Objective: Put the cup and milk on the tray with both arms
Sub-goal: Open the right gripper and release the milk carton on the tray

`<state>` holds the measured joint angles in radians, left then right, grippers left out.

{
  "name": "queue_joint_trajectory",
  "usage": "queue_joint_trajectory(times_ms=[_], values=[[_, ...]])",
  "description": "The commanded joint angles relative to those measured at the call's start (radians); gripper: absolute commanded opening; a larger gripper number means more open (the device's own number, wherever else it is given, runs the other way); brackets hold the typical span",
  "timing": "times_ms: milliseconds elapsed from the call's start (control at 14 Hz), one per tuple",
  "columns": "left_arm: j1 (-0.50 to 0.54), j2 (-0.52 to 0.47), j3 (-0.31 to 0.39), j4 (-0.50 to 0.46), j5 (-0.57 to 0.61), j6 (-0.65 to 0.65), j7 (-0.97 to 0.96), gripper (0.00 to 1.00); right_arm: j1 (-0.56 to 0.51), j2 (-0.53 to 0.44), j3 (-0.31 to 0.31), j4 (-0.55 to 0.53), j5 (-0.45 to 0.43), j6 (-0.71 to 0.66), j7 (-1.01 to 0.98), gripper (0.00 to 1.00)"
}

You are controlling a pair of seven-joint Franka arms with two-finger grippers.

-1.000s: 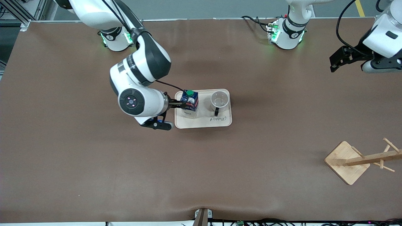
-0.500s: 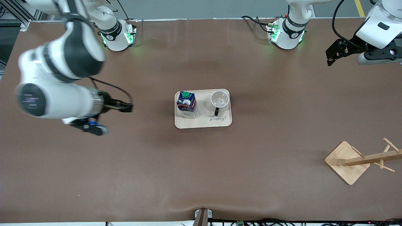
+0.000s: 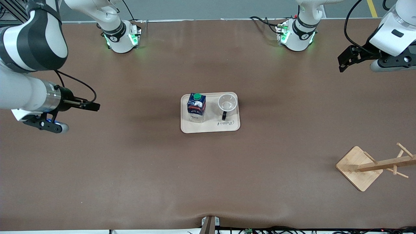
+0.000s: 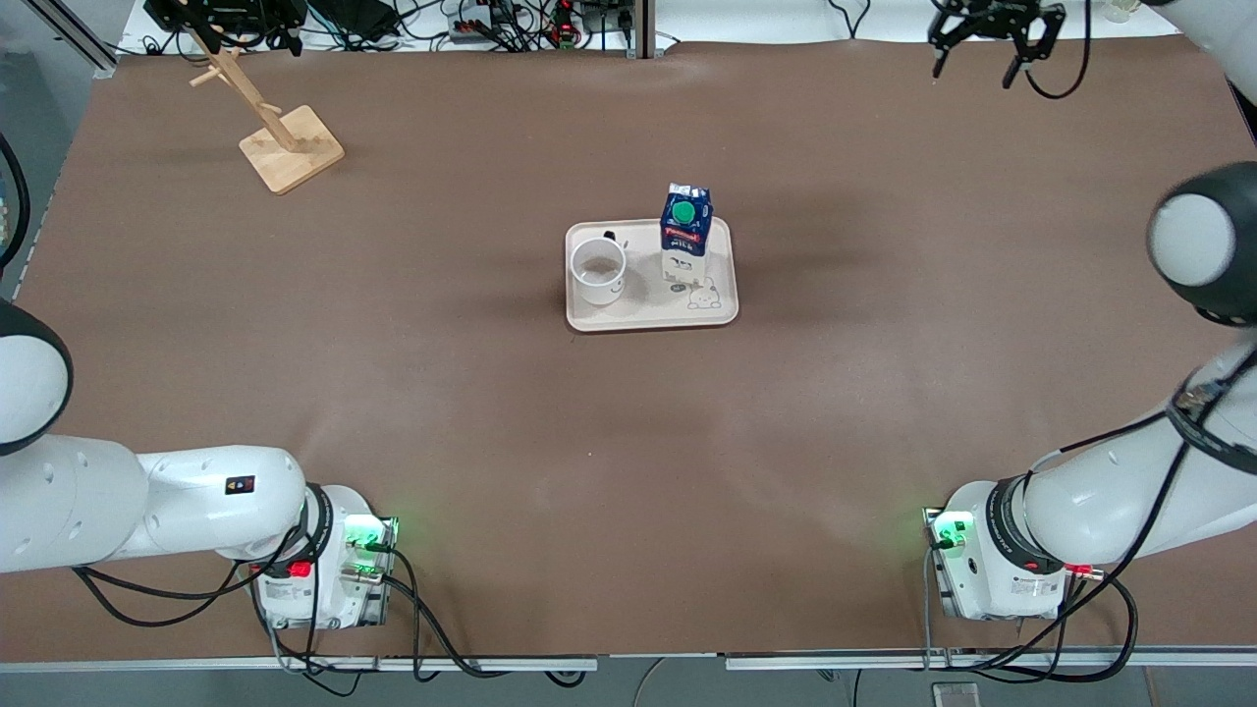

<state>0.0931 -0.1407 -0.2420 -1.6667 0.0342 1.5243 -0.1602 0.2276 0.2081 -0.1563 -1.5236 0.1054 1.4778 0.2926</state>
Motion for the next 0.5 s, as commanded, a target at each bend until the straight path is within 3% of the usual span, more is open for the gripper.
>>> queue_joint_trajectory(times_ms=[0,143,429], values=[[0.004,0.021,0.001,0.039,-0.013,0.002,0.013,1.0,-0.112,-0.119,0.012,-0.139,-0.015,0.061,-0.185,1.0],[0.007,0.027,0.001,0.056,-0.014,0.001,0.008,1.0,-0.157,-0.147,0.011,-0.125,-0.024,0.064,-0.225,1.0],[0.011,0.03,0.02,0.056,-0.014,-0.003,0.011,1.0,-0.178,-0.216,0.008,-0.102,-0.125,0.032,-0.303,1.0]])
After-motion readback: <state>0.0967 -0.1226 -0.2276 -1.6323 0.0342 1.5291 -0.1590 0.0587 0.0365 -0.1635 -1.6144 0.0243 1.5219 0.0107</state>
